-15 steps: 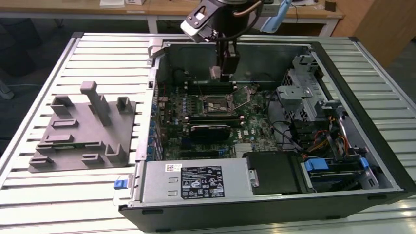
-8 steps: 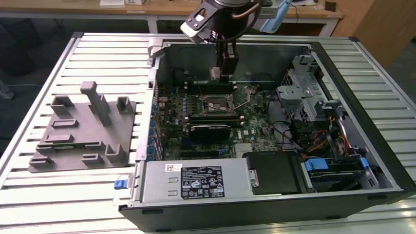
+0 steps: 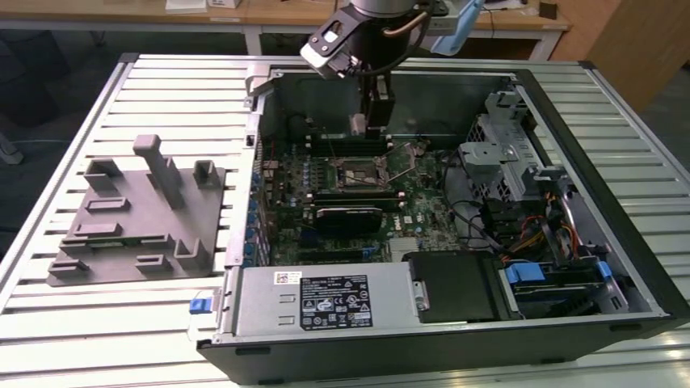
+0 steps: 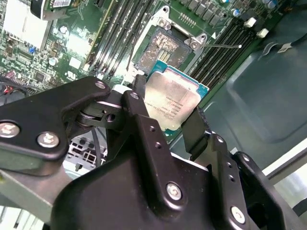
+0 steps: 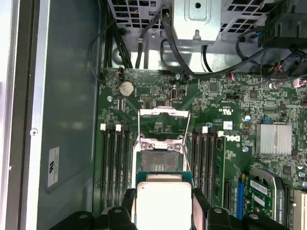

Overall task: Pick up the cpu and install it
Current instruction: 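Place the cpu into insertion slot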

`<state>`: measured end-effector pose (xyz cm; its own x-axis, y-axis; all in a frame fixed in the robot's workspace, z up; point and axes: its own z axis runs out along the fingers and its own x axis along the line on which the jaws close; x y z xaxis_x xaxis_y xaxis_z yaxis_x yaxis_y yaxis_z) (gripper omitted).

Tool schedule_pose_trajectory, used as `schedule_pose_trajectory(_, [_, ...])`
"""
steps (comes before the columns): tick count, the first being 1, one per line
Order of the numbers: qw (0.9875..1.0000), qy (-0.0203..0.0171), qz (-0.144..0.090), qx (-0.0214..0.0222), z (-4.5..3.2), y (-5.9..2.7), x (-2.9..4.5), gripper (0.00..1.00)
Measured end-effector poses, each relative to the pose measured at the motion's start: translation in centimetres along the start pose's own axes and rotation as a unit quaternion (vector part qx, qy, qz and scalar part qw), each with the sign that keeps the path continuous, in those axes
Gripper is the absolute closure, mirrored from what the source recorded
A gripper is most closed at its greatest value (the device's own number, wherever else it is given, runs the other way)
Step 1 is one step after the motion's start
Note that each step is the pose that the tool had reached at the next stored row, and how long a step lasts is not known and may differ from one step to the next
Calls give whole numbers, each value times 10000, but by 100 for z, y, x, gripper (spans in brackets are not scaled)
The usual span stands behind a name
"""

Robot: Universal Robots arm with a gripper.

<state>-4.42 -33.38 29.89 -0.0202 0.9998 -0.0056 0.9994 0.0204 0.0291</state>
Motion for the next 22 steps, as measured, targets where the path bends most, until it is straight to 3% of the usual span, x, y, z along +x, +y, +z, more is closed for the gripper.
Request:
schedule_pose_trajectory(3, [10000,0,11,-23,41,-1,12,46])
schedule_pose_trajectory(22, [10000,14,44,-26,381,-12,26,46])
